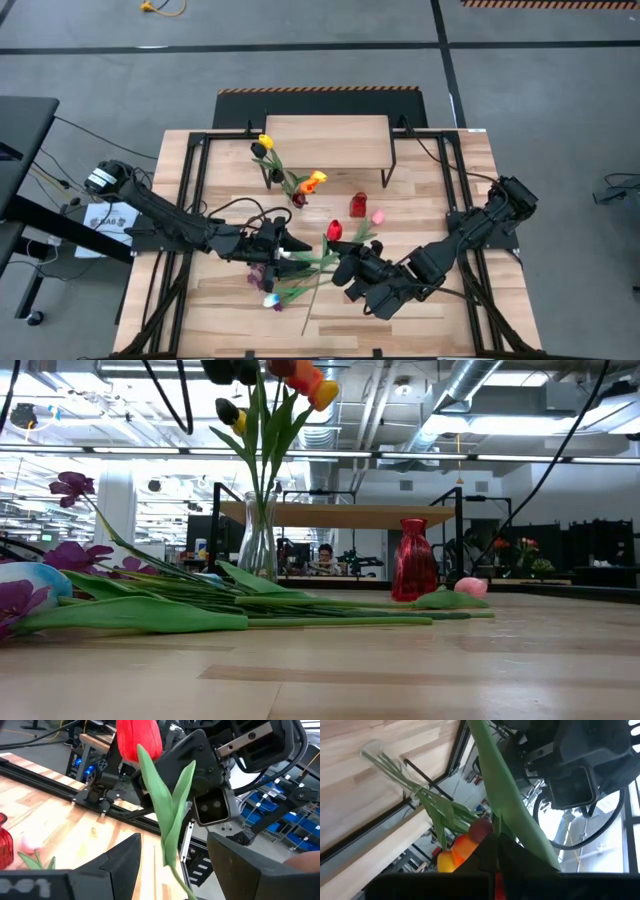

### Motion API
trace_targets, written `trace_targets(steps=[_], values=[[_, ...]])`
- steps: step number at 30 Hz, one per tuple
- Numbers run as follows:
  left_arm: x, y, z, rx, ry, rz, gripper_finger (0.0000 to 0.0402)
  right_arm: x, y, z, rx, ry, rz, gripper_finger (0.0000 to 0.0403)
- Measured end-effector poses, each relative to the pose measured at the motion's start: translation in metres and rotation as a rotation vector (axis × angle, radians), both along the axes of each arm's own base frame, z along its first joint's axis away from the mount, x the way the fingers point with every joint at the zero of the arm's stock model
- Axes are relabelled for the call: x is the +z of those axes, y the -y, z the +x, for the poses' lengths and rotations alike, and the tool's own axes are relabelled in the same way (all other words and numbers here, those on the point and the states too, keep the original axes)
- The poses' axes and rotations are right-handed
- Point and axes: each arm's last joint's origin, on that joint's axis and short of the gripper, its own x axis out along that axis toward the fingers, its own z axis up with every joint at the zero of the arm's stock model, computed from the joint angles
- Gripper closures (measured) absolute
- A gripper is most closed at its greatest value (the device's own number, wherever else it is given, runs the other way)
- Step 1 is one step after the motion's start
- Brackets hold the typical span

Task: Pick and place flowers into a vace then onto a shelf
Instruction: Put the red tulip into the transparent vase

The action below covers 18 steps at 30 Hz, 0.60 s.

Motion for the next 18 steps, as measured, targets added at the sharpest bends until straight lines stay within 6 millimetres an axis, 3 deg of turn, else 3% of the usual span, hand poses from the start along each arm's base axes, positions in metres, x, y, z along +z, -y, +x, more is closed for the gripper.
trace_targets(steps=[9,18], values=[[-0.001,-0.004,0.002,-0.013,-0.014,-0.02,0.0184,0.008,0.0,0.007,0.041,0.038,-0.001,0.0402],[-0.001,-0.004,0.002,-0.032,-0.014,-0.019,0.0184,0.015,0.019,0.023,0.044,0.056,-0.023,0.0402]])
